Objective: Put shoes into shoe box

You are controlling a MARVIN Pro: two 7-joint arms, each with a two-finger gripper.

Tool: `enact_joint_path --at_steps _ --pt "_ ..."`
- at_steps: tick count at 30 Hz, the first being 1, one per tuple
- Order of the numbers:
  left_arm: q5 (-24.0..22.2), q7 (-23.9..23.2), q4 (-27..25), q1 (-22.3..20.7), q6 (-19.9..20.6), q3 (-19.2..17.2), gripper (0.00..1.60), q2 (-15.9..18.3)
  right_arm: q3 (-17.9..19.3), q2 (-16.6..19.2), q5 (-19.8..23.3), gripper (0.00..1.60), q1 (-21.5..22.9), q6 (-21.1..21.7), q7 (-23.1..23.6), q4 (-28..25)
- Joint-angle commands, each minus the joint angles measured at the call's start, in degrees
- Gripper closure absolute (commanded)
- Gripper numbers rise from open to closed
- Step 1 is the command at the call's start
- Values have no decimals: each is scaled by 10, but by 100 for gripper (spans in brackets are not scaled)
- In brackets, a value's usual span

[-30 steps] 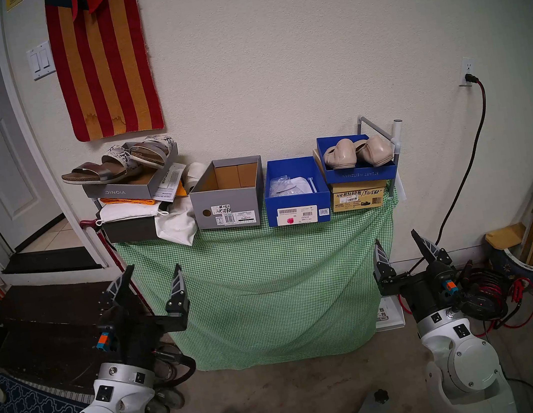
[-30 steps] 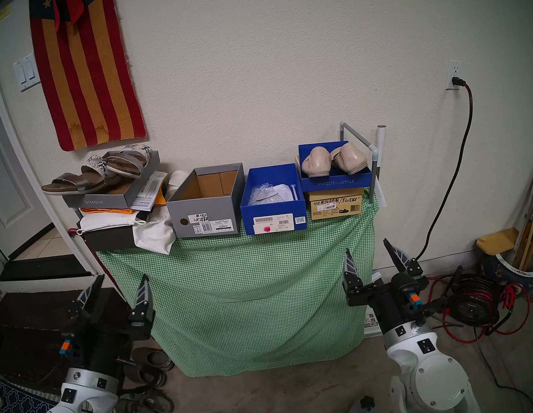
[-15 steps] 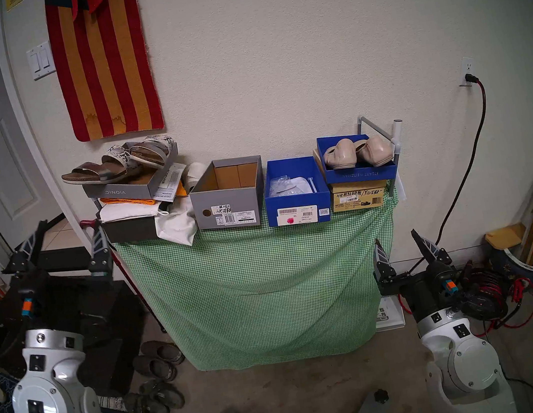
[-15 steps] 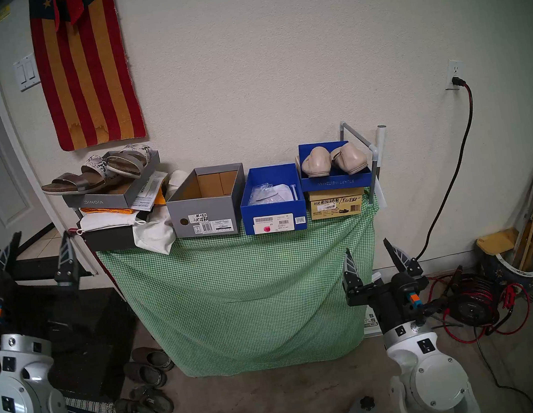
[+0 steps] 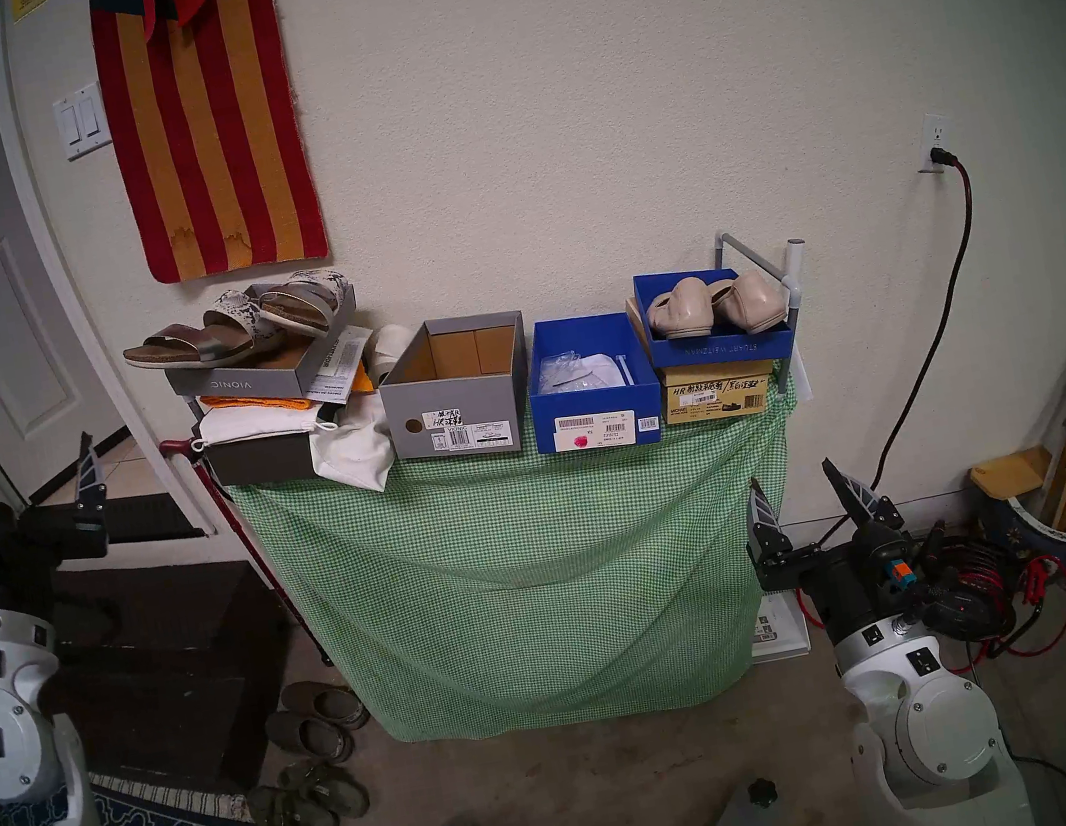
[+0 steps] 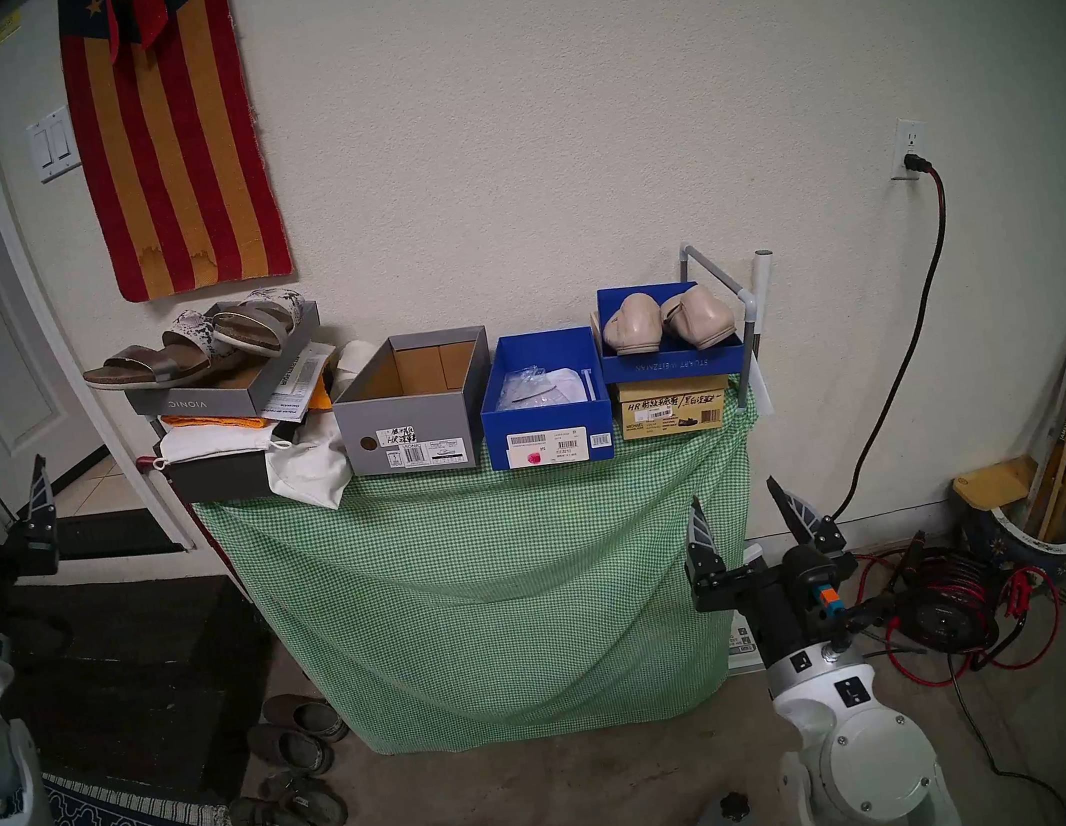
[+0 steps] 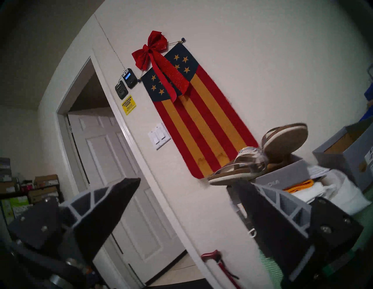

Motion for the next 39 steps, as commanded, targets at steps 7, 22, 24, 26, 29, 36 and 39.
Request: enact_joint_path --at_steps 7,22,24,26,29,36,39 --pt "95 -127 71 -53 -45 -43 0 107 0 0 0 0 0 0 0 -1" --pt "173 -251 131 -158 -107 4 0 201 0 0 0 0 0 0 0 -1" --pt "179 -268 146 -181 -113 22 0 222 0 0 0 0 0 0 0 -1" --pt "182 -281 165 -206 -117 38 0 246 0 0 0 0 0 0 0 -1" --pt "189 -292 176 -217 -124 50 0 254 0 0 0 0 0 0 0 -1" --pt "200 -311 234 -263 -133 88 0 297 0 0 0 0 0 0 0 -1" --pt "198 -317 266 -288 -133 109 0 320 0 0 0 0 0 0 0 -1"
